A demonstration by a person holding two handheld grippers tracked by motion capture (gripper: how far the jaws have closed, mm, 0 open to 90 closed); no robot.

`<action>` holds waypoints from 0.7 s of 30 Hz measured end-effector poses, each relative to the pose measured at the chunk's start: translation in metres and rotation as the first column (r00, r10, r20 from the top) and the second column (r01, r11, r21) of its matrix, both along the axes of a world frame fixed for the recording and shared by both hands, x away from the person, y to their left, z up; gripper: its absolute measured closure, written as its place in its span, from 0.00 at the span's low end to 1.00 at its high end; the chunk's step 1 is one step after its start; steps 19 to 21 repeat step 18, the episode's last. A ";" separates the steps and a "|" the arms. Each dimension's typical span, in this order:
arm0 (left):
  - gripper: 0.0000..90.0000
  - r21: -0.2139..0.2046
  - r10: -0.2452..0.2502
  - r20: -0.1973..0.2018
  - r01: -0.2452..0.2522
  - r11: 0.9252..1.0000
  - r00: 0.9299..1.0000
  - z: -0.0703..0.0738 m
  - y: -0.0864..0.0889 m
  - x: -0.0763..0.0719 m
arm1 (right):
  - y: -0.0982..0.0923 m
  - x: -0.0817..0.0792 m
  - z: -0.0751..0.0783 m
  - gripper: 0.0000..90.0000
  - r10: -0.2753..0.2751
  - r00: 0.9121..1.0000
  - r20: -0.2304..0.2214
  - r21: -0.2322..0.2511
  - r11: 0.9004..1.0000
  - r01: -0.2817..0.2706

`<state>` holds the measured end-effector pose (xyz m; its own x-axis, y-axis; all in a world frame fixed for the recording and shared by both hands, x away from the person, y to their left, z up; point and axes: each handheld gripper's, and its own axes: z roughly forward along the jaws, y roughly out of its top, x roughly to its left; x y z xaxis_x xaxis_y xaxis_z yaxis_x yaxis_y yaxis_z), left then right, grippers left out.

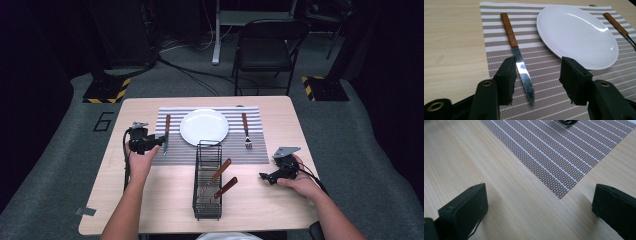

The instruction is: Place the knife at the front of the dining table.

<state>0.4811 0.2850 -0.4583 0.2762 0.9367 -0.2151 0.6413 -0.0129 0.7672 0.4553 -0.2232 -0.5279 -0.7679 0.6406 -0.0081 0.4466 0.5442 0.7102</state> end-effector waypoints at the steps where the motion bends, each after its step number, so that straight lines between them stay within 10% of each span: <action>1: 0.52 0.002 -0.005 0.003 0.005 1.000 1.000 0.000 0.000 -0.003 | 0.000 0.000 0.000 0.00 0.002 1.000 -0.003 -0.001 1.000 -0.002; 21: 0.39 0.110 -0.031 -0.015 0.032 0.993 0.999 -0.022 0.008 -0.039 | 0.000 0.000 0.000 0.00 -0.003 1.000 -0.004 0.001 1.000 0.003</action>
